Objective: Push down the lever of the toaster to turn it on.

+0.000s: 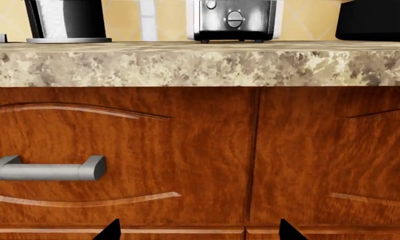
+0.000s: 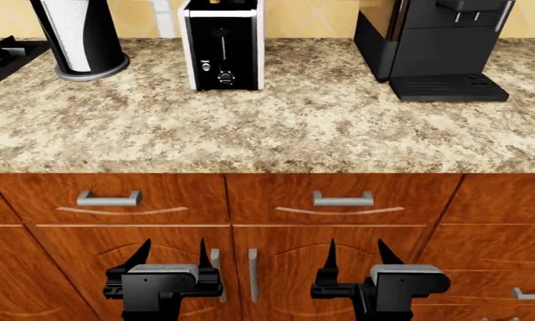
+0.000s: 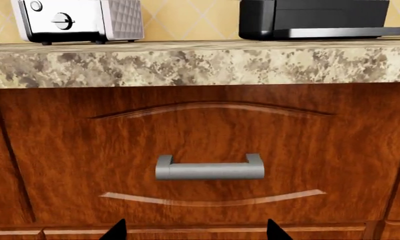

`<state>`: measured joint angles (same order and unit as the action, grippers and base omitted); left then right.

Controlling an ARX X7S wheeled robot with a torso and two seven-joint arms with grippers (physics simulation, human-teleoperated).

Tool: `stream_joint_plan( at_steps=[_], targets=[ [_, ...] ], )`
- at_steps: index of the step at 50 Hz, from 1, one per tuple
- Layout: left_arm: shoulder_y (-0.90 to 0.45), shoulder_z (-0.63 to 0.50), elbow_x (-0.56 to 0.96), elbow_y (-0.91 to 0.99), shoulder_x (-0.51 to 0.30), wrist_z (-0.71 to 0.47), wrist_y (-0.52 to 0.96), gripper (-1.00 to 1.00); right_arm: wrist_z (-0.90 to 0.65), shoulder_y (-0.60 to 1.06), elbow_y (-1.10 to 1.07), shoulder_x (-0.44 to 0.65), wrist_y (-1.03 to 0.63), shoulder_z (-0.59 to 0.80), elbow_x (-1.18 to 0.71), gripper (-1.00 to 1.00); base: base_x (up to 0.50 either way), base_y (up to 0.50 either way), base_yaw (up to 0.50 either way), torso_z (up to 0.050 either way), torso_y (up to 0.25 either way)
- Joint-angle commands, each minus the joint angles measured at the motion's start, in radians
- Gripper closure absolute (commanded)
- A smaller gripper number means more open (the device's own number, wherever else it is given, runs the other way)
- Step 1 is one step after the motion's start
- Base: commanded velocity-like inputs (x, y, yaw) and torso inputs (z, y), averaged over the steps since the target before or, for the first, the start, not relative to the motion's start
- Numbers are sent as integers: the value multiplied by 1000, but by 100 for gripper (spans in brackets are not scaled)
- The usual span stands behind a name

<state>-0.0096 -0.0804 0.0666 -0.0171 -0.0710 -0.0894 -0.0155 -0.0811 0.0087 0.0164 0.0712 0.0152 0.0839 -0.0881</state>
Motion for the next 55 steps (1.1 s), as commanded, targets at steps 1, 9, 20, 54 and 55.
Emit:
stream_joint_plan(
  at_steps=[1, 9, 20, 54, 55],
  targets=[
    [2, -13, 17, 5, -12, -17, 1, -100, -14, -1, 0, 14, 3, 16, -19, -100, 0, 500, 0, 0, 0],
    [3, -23, 26, 7, -21, -27, 1, -100, -26, -3, -8, 23, -1, 27, -27, -100, 0, 500, 0, 0, 0],
    [-1, -35, 40, 4, -34, -39, -1, -100, -38, 0, -8, 34, 0, 41, -41, -100, 0, 500, 0, 0, 0],
    [674, 1159, 1240, 991, -275, -422, -592, -100, -84, -16, -51, 48, 15, 38, -126, -100, 0, 30, 0, 0, 0],
    [671, 1158, 1237, 992, -276, -424, -589, -100, -94, -22, -82, 51, 0, 39, -124, -100, 0, 0, 0, 0, 0]
  ],
)
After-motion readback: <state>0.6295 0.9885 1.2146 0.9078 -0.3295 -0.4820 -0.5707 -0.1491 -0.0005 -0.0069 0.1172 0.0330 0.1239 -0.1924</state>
